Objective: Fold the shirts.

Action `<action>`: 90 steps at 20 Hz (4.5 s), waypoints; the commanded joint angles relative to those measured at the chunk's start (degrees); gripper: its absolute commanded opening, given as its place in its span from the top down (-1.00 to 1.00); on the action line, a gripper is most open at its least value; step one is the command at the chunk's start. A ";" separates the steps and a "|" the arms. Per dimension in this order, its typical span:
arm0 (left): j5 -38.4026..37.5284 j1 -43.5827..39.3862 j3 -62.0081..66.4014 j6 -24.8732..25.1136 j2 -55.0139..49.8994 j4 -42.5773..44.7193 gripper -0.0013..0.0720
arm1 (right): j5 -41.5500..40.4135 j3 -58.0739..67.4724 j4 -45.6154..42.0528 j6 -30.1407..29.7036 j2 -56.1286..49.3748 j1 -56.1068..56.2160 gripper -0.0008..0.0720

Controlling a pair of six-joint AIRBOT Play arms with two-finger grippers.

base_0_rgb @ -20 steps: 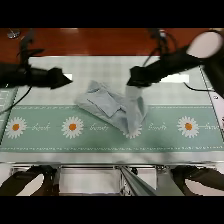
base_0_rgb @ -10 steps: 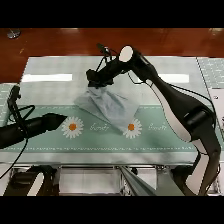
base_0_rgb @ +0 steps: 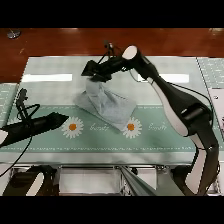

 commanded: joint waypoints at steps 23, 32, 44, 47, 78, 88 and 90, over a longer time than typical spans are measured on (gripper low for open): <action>2.84 0.02 -0.13 1.05 -2.16 0.02 0.91 | -22.10 -84.13 -2.75 -3.08 46.47 -8.00 -0.72; 3.30 0.02 -0.13 1.42 -2.16 0.02 0.91 | -13.62 -61.51 4.35 -8.44 24.59 -4.68 0.40; 3.65 0.02 -0.15 1.42 -2.16 0.00 0.91 | 17.66 -6.05 -29.75 -0.87 24.09 -7.69 0.92; 3.63 0.02 -0.15 1.42 -2.16 0.00 0.91 | 25.27 1.92 -31.82 0.52 25.29 -13.64 0.92; 5.66 0.02 0.15 1.51 -2.16 0.00 0.91 | 25.46 -64.92 -59.98 11.89 78.16 -87.14 -0.73; -4.33 -5.66 52.70 5.90 -29.79 0.57 0.92 | 11.02 -24.87 -13.53 -3.98 51.56 -52.74 0.92; -7.08 -11.32 61.90 4.87 -36.09 6.01 0.92 | 9.75 -24.72 -20.31 -7.69 49.13 -37.53 0.91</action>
